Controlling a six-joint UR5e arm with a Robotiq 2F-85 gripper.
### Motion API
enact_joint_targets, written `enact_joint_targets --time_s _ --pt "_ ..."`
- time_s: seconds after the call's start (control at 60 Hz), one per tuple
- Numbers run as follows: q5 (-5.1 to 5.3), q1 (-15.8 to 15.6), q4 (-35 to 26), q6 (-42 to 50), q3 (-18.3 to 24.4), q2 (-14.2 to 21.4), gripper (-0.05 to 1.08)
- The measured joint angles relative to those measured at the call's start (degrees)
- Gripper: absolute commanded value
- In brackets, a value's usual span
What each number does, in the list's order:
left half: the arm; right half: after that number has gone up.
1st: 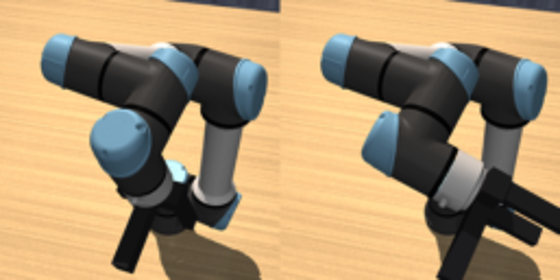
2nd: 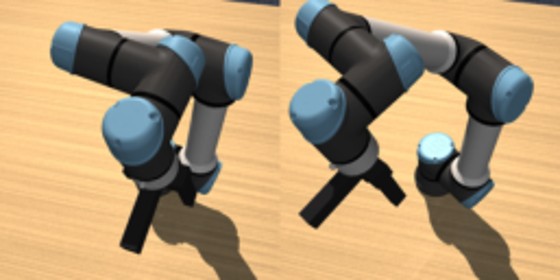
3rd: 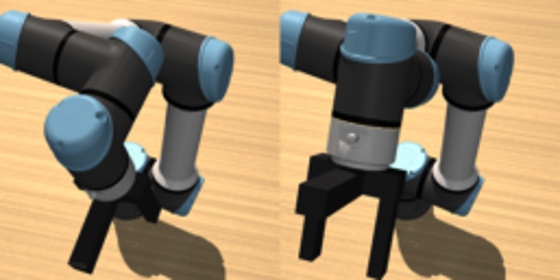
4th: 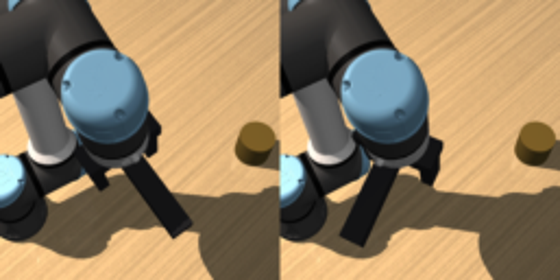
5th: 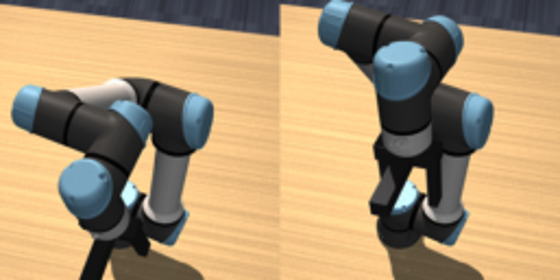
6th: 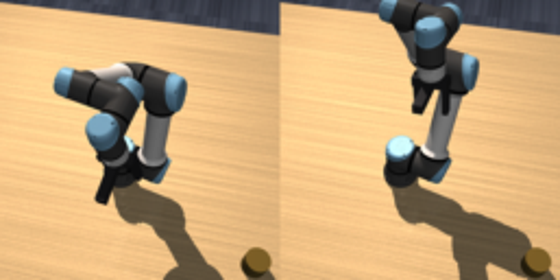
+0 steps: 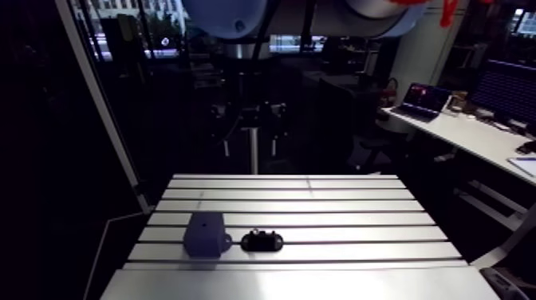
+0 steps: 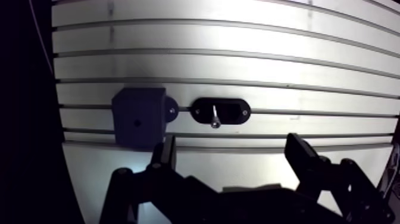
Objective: Pick up the M10 bolt and insert it into the hole until fully seated.
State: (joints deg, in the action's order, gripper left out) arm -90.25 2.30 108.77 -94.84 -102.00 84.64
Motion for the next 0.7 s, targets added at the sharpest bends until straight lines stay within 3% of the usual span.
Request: enact_joint_targets --time_s 0.433,0.7 --pt "0.02 0.23 8.63 -1.58 -6.76 -1.02 0.01" --pt "-0.04 0.53 10.37 -2.33 -8.59 -2.35 0.01"
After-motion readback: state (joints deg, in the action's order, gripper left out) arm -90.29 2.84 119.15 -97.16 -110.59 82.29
